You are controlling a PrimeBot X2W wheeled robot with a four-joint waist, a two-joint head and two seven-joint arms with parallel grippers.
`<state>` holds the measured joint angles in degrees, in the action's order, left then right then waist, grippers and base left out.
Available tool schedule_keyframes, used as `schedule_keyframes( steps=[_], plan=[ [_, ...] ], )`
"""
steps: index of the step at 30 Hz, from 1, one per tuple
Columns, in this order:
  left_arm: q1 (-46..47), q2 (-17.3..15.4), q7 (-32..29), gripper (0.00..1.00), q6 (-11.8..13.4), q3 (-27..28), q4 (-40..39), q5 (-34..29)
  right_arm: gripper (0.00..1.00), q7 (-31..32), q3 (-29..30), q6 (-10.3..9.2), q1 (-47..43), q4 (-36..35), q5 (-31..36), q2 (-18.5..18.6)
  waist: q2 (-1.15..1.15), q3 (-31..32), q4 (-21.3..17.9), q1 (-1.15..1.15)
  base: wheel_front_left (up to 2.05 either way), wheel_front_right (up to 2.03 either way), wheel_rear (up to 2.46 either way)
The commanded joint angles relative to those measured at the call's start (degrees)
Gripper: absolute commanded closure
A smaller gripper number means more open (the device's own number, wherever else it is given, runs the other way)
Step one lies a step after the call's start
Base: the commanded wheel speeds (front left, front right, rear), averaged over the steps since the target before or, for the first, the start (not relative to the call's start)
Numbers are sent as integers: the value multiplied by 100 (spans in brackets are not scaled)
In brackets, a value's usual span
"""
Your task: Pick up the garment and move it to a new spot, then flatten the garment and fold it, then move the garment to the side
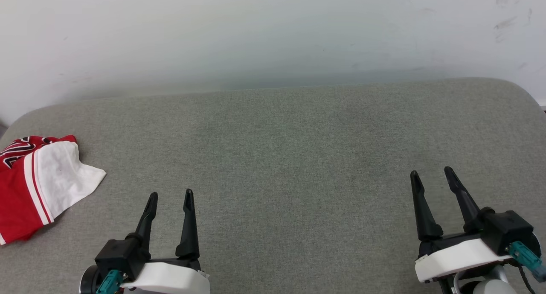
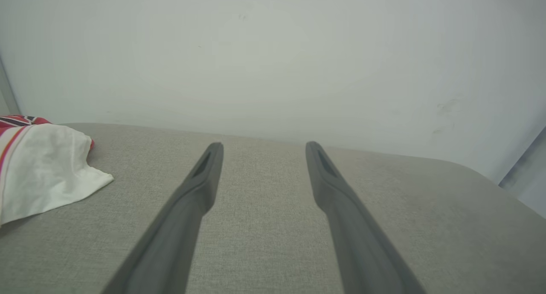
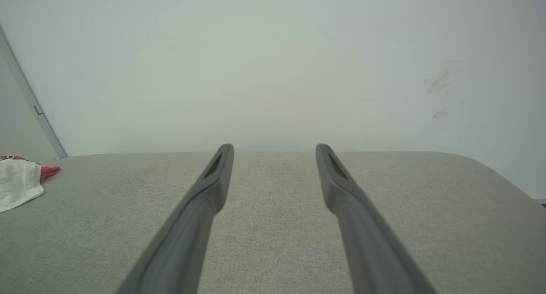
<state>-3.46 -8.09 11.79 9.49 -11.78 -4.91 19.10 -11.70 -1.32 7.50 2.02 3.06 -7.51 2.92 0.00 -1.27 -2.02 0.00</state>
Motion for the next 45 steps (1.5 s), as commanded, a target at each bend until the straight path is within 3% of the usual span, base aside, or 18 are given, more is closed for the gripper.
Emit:
schedule_keyframes(
  steps=[1,9,18,27,34,45],
  plan=[
    [-51,33,44,0,-69,77,-65,-128,0,-49,20,-2,-50,-29,-28,-5,0,0,-1,0,0,0,0],
    [-232,394,134,0,-662,616,13,-273,0,-150,-16,-1,-85,130,-281,-6,0,7,-17,0,0,0,0],
    [-319,518,258,0,-1146,846,366,-901,0,-265,-87,-2,-98,255,109,-7,0,15,-44,0,0,0,0],
    [-352,522,347,0,-1190,840,389,-988,0,-353,-169,-2,-135,285,531,-8,0,15,-56,0,0,0,0],
    [-347,522,343,0,-1229,837,458,-933,0,-354,-207,-2,-153,282,375,-8,0,35,6,0,0,0,0],
    [-381,523,343,0,-1174,994,441,-895,0,-352,-487,-2,-240,232,229,-8,0,88,477,0,0,0,0]
  ],
)
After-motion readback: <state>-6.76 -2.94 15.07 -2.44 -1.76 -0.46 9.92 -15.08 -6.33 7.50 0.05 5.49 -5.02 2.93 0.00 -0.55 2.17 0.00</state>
